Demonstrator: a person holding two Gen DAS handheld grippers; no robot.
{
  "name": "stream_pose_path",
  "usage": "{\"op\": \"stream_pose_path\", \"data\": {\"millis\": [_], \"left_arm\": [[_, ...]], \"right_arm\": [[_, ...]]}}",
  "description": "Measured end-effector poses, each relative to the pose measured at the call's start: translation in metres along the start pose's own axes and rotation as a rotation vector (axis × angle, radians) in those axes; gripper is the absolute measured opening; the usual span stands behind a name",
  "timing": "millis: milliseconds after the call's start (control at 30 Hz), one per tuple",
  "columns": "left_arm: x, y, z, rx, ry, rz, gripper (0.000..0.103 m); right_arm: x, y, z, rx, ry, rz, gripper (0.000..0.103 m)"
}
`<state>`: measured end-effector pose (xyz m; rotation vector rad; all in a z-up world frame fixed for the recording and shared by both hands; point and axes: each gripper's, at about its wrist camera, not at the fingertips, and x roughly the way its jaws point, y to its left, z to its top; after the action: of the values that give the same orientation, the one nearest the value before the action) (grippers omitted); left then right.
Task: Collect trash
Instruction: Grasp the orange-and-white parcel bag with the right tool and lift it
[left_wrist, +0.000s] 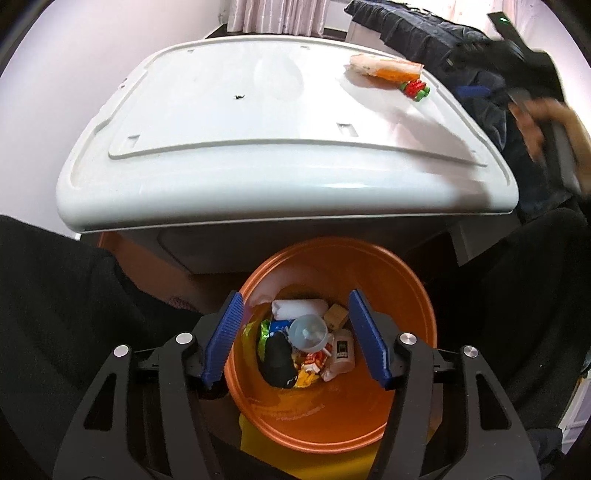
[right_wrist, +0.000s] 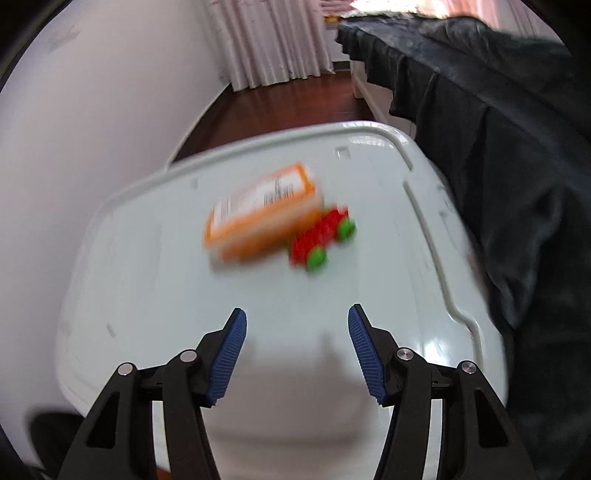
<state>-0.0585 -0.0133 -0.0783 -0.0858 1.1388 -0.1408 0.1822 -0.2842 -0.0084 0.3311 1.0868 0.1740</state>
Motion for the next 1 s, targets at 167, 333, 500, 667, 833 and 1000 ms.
{"op": "stream_pose_path", "data": {"millis": [167, 333, 500, 667, 833, 1000], "left_arm": [[0.003, 0.004, 0.004, -0.023, -0.002, -0.034, 0.059], [0.006, 0.013, 0.003, -0.055, 0.011, -0.062, 0.059], [0.007, 0.021, 0.003, -0.081, 0.013, -0.084, 0.059], [0.007, 0.026, 0.001, -0.101, 0.013, -0.097, 0.059], [0.004, 0.027, 0.002, -0.109, 0.004, -0.103, 0.059], [-0.001, 0.028, 0.004, -0.104, -0.003, -0.108, 0.059]], "right_arm": [[0.041, 0.001, 0.030, 0.199, 0.101, 0.216, 0.058], [0.087, 0.000, 0.032, 0.429, 0.168, 0.289, 0.058], [0.106, -0.007, 0.037, 0.595, 0.087, 0.236, 0.067], [0.113, -0.003, 0.045, 0.690, 0.001, 0.195, 0.062], [0.129, -0.003, 0.043, 0.694, 0.039, 0.220, 0.011], [0.078, 0.009, 0.039, 0.510, -0.006, 0.312, 0.009]]}}
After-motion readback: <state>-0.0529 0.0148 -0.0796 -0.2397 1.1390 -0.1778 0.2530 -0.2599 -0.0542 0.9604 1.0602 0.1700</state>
